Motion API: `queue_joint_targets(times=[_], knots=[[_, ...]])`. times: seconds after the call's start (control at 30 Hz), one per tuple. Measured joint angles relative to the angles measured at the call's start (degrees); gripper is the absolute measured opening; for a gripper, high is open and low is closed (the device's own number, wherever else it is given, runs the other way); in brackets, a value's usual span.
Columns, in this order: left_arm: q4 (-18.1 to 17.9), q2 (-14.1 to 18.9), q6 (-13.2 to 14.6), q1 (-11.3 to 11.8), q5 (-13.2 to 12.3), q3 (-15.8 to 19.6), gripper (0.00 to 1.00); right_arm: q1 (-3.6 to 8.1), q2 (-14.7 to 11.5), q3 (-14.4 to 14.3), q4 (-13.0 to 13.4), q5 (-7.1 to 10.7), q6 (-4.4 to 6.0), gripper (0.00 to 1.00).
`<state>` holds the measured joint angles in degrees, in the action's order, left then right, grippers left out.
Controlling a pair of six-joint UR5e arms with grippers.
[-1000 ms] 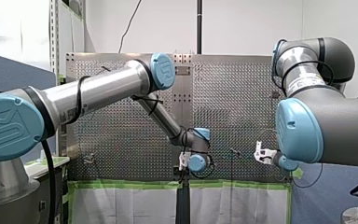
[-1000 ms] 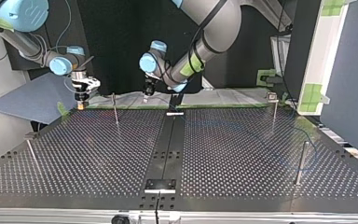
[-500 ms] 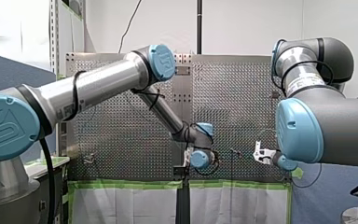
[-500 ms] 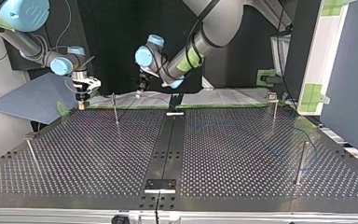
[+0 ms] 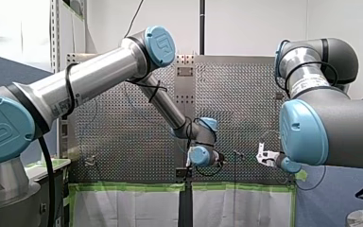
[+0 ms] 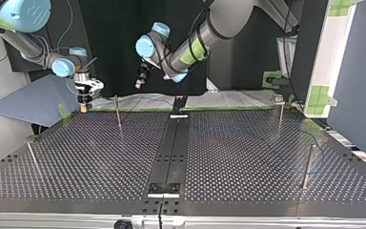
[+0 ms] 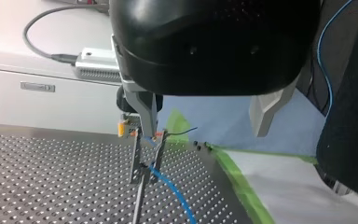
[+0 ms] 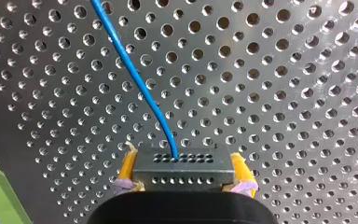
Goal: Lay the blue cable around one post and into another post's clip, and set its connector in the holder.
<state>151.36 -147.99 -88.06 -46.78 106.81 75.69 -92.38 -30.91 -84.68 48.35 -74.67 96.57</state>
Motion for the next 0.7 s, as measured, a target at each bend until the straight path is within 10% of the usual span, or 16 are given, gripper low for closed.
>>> queue_joint_targets(times=[0.7], knots=[[-1.95,0.05,-5.91,-0.32,-0.04,0.49,1.00,-0.06,0.00,0.00,-0.03,0.10,0.17,0.00]])
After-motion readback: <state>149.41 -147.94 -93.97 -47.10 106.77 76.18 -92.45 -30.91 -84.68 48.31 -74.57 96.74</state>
